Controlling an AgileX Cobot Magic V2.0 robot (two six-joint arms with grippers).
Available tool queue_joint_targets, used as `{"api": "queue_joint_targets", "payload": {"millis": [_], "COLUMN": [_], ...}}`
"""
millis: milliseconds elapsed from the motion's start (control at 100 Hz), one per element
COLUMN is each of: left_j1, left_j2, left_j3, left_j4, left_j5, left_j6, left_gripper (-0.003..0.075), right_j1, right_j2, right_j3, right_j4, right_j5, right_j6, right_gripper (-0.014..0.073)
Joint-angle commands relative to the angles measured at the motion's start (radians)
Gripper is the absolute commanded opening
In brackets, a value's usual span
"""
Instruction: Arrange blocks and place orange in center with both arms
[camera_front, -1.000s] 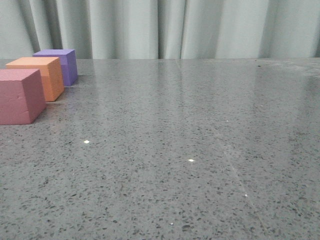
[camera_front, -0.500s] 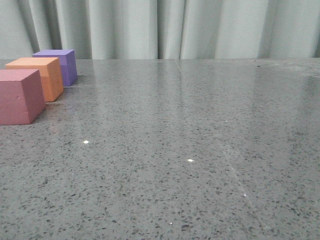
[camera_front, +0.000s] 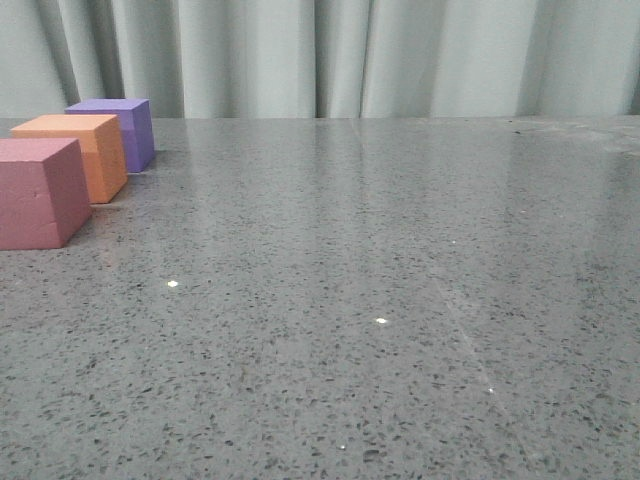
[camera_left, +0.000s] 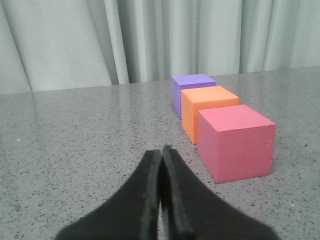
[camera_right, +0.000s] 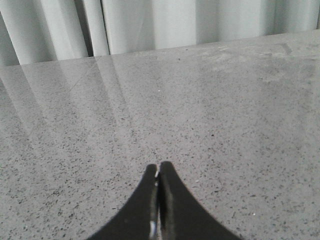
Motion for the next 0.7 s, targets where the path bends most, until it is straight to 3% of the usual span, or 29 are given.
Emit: {"api": "queue_joint_targets", "payload": {"millis": [0,170,690], "left_j1": [0.005,0.005,0.005], "left_j2": [-0.032,-0.032,-0.032], "left_j3": [0.056,0.056,0.056], "left_j4": [-0.005,-0.005,-0.005], "left_j5": [-0.088,-0.088,-0.088], "left_j6": [-0.009,-0.009,-0.009], "left_gripper": [-0.0019,-0.0019,-0.0019], "right_j1": [-0.007,-0.007,-0.007], "right_j2": [-0.024,-0.024,-0.024], "right_j3": [-0.028,0.0,-0.001], "right_j4": [-0.032,-0.041,-0.07], "right_j5": [-0.094,-0.153,-0.155], "right_j6": [-0.016,-0.016,-0.016], "right_gripper": [-0.0067,-0.0067,-0.0067]}}
